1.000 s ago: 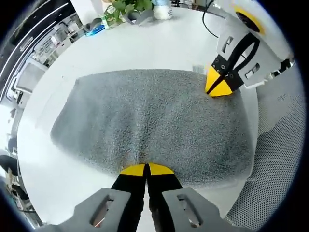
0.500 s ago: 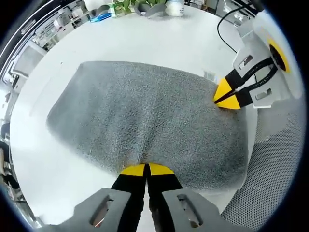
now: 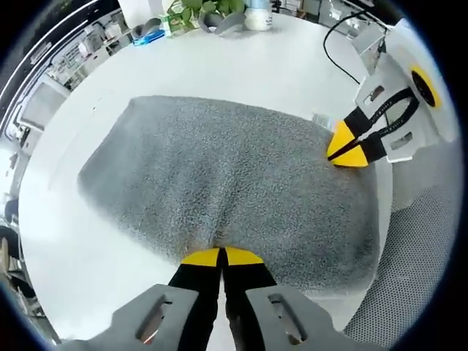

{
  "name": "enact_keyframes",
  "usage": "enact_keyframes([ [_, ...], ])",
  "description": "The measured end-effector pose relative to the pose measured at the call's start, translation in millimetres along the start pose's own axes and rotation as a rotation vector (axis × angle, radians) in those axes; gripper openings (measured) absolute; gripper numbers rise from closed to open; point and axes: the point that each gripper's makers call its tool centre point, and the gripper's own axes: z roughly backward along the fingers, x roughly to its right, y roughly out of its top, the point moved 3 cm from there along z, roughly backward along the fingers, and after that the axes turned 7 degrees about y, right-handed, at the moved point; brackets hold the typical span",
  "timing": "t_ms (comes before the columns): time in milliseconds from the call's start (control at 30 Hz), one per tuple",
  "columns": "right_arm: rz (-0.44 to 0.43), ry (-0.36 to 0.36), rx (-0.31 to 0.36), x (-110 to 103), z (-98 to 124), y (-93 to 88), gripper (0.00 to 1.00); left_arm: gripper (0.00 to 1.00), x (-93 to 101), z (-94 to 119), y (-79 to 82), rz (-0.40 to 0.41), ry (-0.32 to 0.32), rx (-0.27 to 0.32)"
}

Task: Fold the towel on the table until its edges align and the towel forms a compact rectangular stack.

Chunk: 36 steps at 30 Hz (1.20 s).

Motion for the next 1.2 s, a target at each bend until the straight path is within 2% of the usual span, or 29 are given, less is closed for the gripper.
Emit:
enact_keyframes([
  [133,-0.084,0.044,0.072,-9.7,1.1,-0.3,0.00,0.01,3.1,1.6,-0.6,-0.058,0.030,0.031],
  [300,-0.092,0.065,0.106,-17.2,2.4,-2.6,0.00,0.01,5.8,2.8,-0.7,-0.129,0.081,0.050],
  [500,-0.066,0.067,0.109,-27.2,2.5,-1.8,0.00,0.01,8.3,7.2,-7.2,-0.115,0.091,0.095],
  [700,-0.058,0.098,0.123,-41.0,4.1,-4.5,0.00,0.01,17.3,13.3,-16.1,-0.123,0.102,0.127],
  [800,-0.027,0.117,0.114,-49.3,5.1,-5.2,0.00,0.01,21.2,16.3,-20.0,-0.109,0.110,0.145],
  [900,0.012,0.113,0.104,-54.2,5.4,-5.7,0.00,0.01,24.2,17.8,-22.3,-0.104,0.125,0.164],
  [1200,0.036,0.133,0.094,-65.0,6.7,-6.5,0.00,0.01,27.7,20.9,-24.6,-0.118,0.153,0.207],
])
